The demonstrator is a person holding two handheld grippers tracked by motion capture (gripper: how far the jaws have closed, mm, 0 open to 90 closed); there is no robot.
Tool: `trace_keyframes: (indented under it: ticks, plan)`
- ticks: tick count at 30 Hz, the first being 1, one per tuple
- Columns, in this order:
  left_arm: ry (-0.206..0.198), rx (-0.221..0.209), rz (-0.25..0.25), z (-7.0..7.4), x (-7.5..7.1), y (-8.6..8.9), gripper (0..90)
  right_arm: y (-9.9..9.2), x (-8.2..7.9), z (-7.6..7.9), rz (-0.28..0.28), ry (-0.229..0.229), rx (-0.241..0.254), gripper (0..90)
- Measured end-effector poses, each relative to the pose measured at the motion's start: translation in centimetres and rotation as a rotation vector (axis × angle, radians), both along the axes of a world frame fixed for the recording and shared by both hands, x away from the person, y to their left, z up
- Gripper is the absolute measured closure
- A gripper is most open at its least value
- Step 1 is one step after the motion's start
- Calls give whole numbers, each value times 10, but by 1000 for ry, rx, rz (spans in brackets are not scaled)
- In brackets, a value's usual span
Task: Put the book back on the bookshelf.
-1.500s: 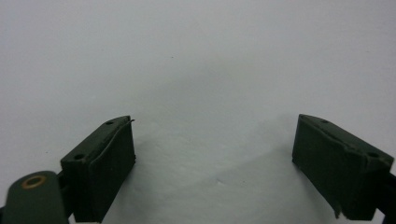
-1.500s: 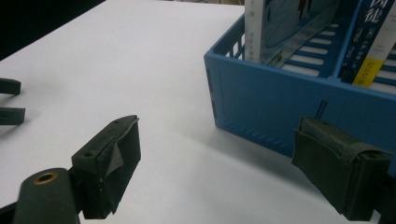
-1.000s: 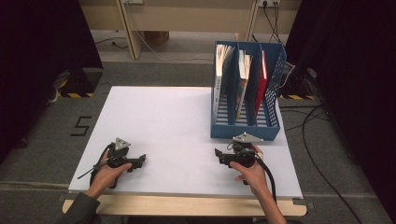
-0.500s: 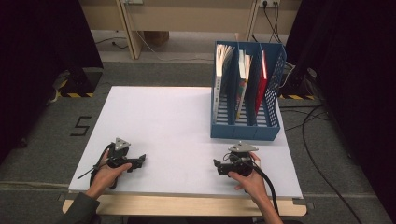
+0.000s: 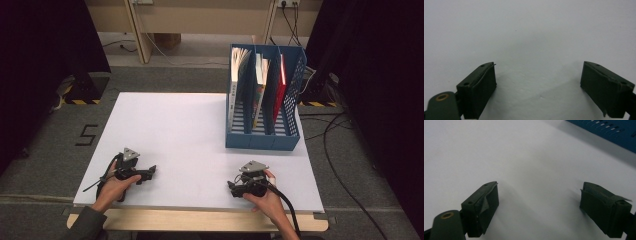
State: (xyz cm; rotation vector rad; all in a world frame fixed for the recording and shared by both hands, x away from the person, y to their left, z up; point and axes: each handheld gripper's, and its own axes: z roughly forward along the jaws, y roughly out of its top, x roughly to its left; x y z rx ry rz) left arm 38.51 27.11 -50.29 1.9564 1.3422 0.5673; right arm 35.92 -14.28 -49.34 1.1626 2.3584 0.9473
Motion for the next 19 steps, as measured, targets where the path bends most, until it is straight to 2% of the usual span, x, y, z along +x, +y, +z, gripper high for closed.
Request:
trace_keyframes:
  ticks: [11, 19]
  plan:
    - [0, 0, -1, 0, 0, 0, 121, -4, -4, -5, -7, -45, 33, 159]
    - [0, 0, -1, 0, 0, 0, 121, -4, -5, -6, -10, -46, 39, 159]
